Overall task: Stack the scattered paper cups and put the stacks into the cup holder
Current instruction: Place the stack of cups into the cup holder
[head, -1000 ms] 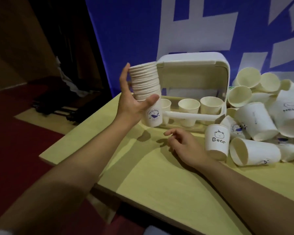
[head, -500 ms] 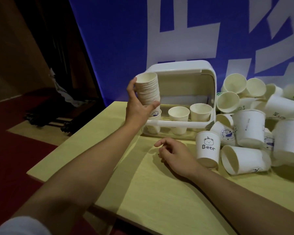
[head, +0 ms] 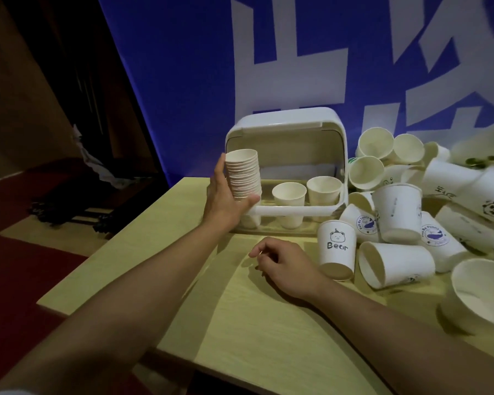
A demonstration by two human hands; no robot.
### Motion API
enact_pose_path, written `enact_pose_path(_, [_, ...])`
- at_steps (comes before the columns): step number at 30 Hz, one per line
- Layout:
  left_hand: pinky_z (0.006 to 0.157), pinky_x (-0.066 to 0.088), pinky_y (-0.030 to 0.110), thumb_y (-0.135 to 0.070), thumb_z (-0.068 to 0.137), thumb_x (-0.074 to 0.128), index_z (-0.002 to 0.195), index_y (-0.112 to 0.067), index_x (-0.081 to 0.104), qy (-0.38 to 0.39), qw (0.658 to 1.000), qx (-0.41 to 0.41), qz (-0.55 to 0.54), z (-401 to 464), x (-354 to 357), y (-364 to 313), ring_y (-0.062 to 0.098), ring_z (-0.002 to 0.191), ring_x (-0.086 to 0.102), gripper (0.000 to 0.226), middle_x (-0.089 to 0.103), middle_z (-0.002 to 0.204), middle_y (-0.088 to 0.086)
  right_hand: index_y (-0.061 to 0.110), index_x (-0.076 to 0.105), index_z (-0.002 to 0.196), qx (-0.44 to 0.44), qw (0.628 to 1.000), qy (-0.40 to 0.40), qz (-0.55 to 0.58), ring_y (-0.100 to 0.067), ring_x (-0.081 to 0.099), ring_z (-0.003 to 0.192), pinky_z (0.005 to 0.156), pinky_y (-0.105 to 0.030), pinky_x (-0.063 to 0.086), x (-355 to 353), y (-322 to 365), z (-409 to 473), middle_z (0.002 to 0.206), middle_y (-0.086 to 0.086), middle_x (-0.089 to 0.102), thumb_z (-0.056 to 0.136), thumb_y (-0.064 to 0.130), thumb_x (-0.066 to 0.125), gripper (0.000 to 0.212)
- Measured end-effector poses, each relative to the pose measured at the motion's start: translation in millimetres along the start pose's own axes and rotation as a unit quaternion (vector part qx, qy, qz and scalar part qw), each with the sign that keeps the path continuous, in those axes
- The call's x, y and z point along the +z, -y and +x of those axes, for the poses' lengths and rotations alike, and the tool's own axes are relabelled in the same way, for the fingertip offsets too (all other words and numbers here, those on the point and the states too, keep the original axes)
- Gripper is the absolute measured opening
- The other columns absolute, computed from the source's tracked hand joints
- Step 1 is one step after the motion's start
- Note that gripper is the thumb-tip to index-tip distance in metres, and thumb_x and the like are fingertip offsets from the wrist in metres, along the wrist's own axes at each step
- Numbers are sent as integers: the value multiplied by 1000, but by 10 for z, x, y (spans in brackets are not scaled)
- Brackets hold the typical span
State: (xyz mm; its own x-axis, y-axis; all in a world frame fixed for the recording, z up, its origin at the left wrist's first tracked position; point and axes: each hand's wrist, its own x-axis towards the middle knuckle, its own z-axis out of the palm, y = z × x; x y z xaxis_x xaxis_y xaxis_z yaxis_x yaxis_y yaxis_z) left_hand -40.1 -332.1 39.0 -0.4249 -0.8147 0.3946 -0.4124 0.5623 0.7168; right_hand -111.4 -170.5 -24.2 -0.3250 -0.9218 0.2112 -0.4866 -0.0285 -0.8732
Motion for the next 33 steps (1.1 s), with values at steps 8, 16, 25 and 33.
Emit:
enact_pose_path(8, [68, 48, 17, -19, 92, 71, 94, -30, 64, 20, 992, 108, -62, -323, -31, -469, -3, 69, 55, 13, 63, 86, -15, 21, 71, 97, -38, 994, 33, -94, -9, 66, 79, 78, -28, 53, 11, 93, -83, 86, 6, 74, 91, 13, 56, 18])
enact_pose_path(16, [91, 58, 40, -51, 87, 73, 129, -27, 57, 351, 936, -6, 11, -635, 418, -1034, 15, 103, 64, 51, 62, 123, -6, 9, 67, 114, -38, 979, 74, -184, -27, 60, 110, 84, -22, 38, -45, 174, -129, 119, -11, 68, 97, 15, 52, 23])
enact_pose_path(25, [89, 42, 31, -46, 76, 82, 140, -38, 44, 333, 936, 38, 105, -812, 698, -1023, 18, 116, 53, 75, 43, 136, -3, 2, 18, 153, 87, 882, 193, -420, -22, 16, 146, 107, -27, 0, -56, 159, -81, 134, -22, 46, 110, 11, 25, 44])
enact_pose_path(33, [86, 61, 46, -24, 69, 86, 124, -44, 52, 221, 963, 84, -127, -640, 171, -1125, 21, 101, 69, 68, 53, 129, -13, 18, 67, 111, -33, 981, 84, -173, -23, 64, 96, 83, -31, 48, -3, 87, -103, 98, 1, 69, 97, 18, 51, 21])
